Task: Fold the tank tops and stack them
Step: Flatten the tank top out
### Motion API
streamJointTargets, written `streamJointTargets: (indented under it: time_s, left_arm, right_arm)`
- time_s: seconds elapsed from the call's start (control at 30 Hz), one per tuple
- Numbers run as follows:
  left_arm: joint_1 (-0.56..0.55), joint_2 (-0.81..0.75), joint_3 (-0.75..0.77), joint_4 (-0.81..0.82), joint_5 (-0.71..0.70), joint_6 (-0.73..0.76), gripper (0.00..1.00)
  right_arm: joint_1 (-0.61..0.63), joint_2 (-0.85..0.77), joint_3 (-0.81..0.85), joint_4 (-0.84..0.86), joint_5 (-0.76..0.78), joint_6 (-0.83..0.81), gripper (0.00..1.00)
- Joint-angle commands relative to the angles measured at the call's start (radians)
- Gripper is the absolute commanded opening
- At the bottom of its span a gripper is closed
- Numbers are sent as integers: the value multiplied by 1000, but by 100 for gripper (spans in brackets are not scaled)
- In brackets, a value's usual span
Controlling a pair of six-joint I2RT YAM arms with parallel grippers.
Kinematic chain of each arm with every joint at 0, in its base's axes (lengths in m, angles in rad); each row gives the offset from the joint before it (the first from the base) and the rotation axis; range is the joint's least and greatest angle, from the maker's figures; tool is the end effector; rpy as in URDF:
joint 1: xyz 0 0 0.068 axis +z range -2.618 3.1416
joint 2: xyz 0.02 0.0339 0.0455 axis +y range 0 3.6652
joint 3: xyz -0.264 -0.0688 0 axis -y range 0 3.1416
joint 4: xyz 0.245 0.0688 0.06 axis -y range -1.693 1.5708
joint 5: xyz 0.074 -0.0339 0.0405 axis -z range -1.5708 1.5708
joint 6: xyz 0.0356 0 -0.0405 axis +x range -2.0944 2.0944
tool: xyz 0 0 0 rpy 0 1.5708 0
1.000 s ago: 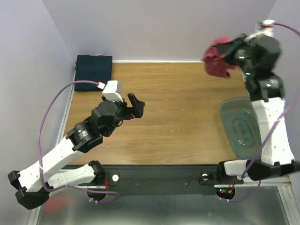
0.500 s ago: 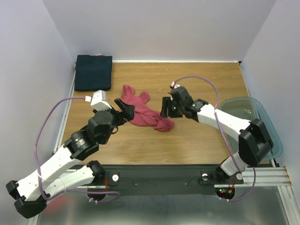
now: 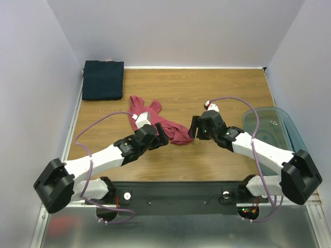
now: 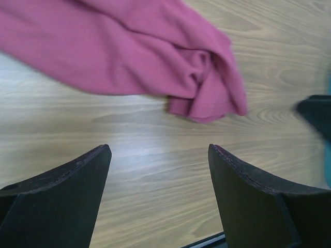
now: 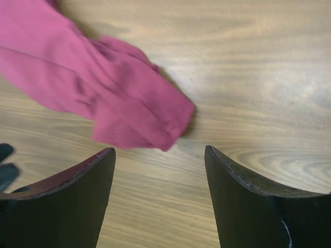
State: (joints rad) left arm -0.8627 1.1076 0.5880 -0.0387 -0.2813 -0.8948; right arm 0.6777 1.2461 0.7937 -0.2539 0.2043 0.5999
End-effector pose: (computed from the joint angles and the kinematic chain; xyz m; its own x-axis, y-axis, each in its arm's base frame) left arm 0.1612 -0.1730 0.2228 -0.6654 -0.3752 -0.6454 0.0920 0.8167 -0.5696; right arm 0.2111 0.1606 0.2399 -0.6961 0.1494 -0.7023 -0.1221 0.9392 0.3208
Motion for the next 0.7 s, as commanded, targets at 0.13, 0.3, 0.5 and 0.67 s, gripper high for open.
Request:
streamJointTargets:
  time_s: [0.13,0.3,0.5,0.67]
  left_arm:
    - [-10,170,81,201,62,14,84]
    - [-6,245,93,217,16,8,84]
    - [37,328,122,218,2,10,83]
    - [96,389,144,220,-1,23,80]
  right_arm:
    - [3,102,-48,186,-3,-3,65]
    - [3,179,-41,223,-16,-2,54]
    - [3,208,-37,231,-17,-6,52]
    - [3,227,-39,237,-26,3,43]
